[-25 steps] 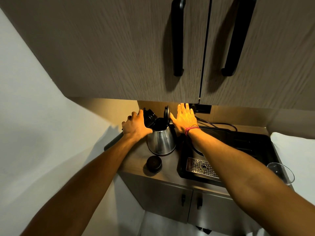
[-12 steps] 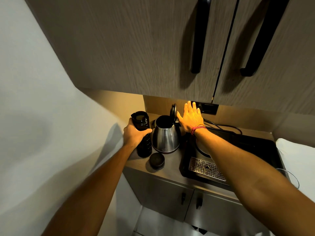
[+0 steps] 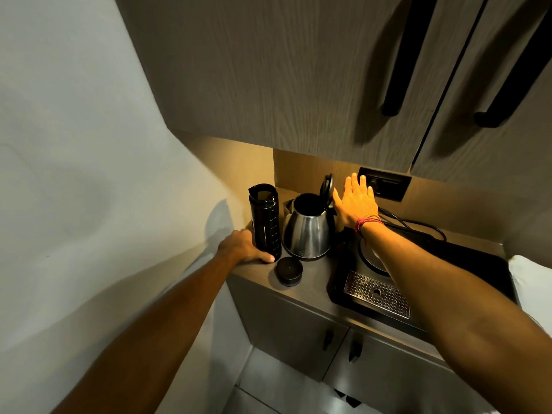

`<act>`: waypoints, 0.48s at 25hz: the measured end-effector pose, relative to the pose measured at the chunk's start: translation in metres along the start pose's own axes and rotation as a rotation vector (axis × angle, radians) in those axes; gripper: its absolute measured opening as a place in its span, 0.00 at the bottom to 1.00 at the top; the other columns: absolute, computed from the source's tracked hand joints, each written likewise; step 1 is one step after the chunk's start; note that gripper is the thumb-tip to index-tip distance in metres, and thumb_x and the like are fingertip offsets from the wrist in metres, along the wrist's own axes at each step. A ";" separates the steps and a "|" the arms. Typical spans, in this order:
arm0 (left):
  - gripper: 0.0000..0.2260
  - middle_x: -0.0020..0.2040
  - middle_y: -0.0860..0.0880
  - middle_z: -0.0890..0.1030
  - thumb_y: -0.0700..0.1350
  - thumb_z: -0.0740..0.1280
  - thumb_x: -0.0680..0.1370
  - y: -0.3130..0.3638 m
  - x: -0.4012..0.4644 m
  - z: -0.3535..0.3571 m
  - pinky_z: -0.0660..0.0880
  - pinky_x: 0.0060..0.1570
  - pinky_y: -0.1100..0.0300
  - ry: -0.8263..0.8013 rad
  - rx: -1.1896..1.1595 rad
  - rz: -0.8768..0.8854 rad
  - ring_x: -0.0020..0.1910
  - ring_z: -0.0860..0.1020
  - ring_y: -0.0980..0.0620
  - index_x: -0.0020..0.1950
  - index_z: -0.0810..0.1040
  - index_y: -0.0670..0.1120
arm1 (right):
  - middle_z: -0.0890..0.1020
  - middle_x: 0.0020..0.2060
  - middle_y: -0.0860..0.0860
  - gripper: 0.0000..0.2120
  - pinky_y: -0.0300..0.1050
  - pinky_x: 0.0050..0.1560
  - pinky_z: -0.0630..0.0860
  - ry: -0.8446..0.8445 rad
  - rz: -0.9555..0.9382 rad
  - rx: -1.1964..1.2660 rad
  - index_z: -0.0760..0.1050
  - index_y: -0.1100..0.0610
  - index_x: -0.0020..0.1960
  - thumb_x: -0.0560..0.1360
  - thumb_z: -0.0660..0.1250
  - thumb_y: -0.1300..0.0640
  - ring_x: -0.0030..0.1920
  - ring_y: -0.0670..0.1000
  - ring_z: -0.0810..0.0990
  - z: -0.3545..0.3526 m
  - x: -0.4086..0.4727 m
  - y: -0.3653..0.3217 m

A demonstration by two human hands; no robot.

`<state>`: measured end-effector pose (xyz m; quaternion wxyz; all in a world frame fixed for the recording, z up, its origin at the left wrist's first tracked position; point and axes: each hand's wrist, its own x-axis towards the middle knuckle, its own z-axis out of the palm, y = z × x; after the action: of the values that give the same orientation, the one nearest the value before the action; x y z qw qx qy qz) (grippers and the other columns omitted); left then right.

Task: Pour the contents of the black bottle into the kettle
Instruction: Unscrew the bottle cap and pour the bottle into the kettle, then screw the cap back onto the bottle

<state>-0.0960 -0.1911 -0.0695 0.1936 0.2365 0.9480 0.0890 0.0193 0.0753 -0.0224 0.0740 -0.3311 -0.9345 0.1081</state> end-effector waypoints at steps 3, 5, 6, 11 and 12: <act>0.19 0.54 0.43 0.80 0.56 0.71 0.74 0.010 -0.014 0.022 0.76 0.50 0.51 -0.083 0.301 0.218 0.55 0.80 0.42 0.57 0.76 0.45 | 0.52 0.80 0.59 0.34 0.59 0.79 0.50 -0.001 0.003 0.000 0.52 0.63 0.79 0.81 0.45 0.41 0.80 0.59 0.48 0.000 -0.002 -0.001; 0.11 0.50 0.43 0.80 0.51 0.65 0.78 0.029 -0.021 0.035 0.76 0.46 0.51 0.008 0.252 0.434 0.52 0.80 0.43 0.52 0.76 0.44 | 0.52 0.80 0.59 0.34 0.59 0.79 0.50 -0.005 0.007 0.005 0.52 0.63 0.79 0.81 0.45 0.41 0.80 0.59 0.48 0.000 -0.003 -0.002; 0.12 0.54 0.43 0.79 0.51 0.64 0.79 0.039 -0.022 0.042 0.77 0.47 0.50 0.056 0.238 0.514 0.54 0.78 0.43 0.56 0.75 0.44 | 0.52 0.80 0.59 0.34 0.59 0.79 0.50 -0.007 0.011 0.008 0.52 0.63 0.79 0.81 0.45 0.42 0.80 0.59 0.48 0.000 -0.003 -0.002; 0.33 0.72 0.40 0.63 0.53 0.69 0.77 0.061 -0.021 0.088 0.72 0.63 0.40 -0.095 0.279 0.399 0.69 0.64 0.36 0.77 0.59 0.45 | 0.52 0.80 0.58 0.32 0.59 0.79 0.50 -0.009 0.000 -0.024 0.53 0.62 0.79 0.82 0.45 0.43 0.80 0.60 0.48 -0.001 -0.003 -0.004; 0.34 0.72 0.39 0.63 0.51 0.70 0.77 0.062 -0.022 0.095 0.71 0.65 0.40 -0.097 0.306 0.390 0.69 0.64 0.35 0.77 0.59 0.45 | 0.52 0.80 0.58 0.32 0.59 0.79 0.50 -0.011 0.002 -0.032 0.53 0.62 0.79 0.82 0.45 0.43 0.80 0.60 0.47 -0.002 -0.003 -0.003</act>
<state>-0.0132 -0.1405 -0.1327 0.1800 0.4456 0.8764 -0.0314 0.0200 0.0713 -0.0202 0.0633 -0.3326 -0.9361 0.0950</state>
